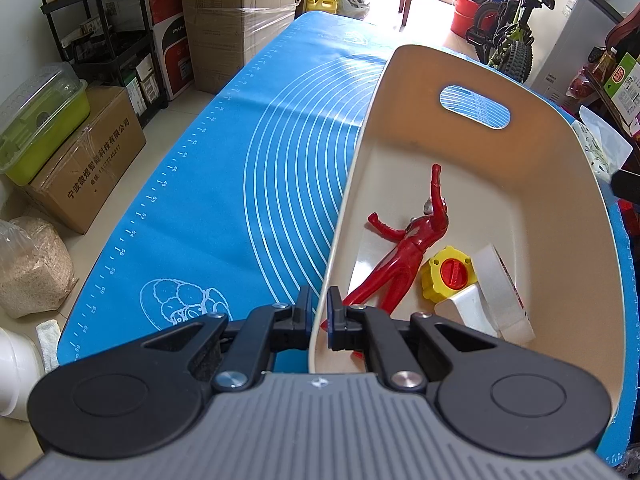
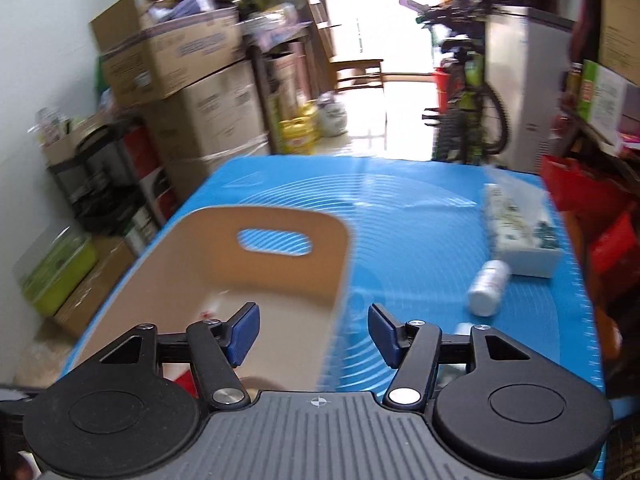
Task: Organize rigid objects
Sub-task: 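Move the right tool to the white charger plug and grasp it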
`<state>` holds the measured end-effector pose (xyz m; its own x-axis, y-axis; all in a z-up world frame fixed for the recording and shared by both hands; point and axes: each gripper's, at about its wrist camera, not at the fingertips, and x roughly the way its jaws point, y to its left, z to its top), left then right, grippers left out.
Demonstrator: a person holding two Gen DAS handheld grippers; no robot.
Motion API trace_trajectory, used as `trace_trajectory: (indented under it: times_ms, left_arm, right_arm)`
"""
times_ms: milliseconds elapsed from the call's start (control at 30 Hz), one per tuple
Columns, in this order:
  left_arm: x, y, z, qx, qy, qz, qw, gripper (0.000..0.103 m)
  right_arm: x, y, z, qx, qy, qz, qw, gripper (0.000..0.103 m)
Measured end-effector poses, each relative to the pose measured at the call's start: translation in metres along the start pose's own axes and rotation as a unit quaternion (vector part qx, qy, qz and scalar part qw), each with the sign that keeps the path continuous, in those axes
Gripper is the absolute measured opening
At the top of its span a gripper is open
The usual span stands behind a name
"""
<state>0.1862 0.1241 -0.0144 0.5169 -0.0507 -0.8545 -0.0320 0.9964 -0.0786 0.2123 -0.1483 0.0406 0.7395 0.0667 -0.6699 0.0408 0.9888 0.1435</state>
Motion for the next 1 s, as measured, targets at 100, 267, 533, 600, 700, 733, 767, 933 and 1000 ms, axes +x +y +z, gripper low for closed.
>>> trace_trajectory:
  times_ms: [100,267,533,600,700,733,767,933,1000]
  left_arm:
    - [0.000,0.001,0.000,0.000,0.000,0.000,1.0000,0.009]
    - [0.000,0.000,-0.001,0.000,0.000,0.000,1.0000,0.009]
    - [0.000,0.000,0.000,0.000,0.001,0.000,1.0000,0.009]
    - [0.000,-0.001,-0.001,-0.001,0.001,0.000,1.0000,0.009]
    - [0.000,-0.001,-0.001,-0.001,0.002,0.000,1.0000,0.009]
    - [0.000,-0.001,-0.001,-0.001,0.002,0.000,1.0000,0.009]
    - [0.000,-0.001,-0.001,0.000,0.002,0.000,1.0000,0.009]
    - [0.000,-0.001,-0.001,-0.001,0.002,0.000,1.0000,0.009]
    - [0.000,-0.001,-0.001,-0.001,0.002,0.000,1.0000,0.009]
  right_arm:
    - [0.008,-0.023,-0.003,0.013,-0.001,-0.033,0.999,0.070]
    - [0.031,-0.050,-0.019,0.022,0.028,-0.075,0.997,0.070]
    - [0.062,-0.069,-0.038,0.013,0.057,-0.099,0.993,0.074]
    - [0.067,-0.071,-0.039,0.016,0.057,-0.103,0.993,0.074]
    - [0.076,-0.073,-0.040,0.020,0.054,-0.111,0.992,0.074]
    - [0.078,-0.074,-0.041,0.020,0.052,-0.114,0.992,0.073]
    - [0.081,-0.074,-0.042,0.019,0.052,-0.116,0.992,0.073]
    - [0.093,-0.075,-0.044,0.024,0.057,-0.135,0.989,0.058]
    - [0.096,-0.076,-0.044,0.027,0.058,-0.137,0.989,0.053]
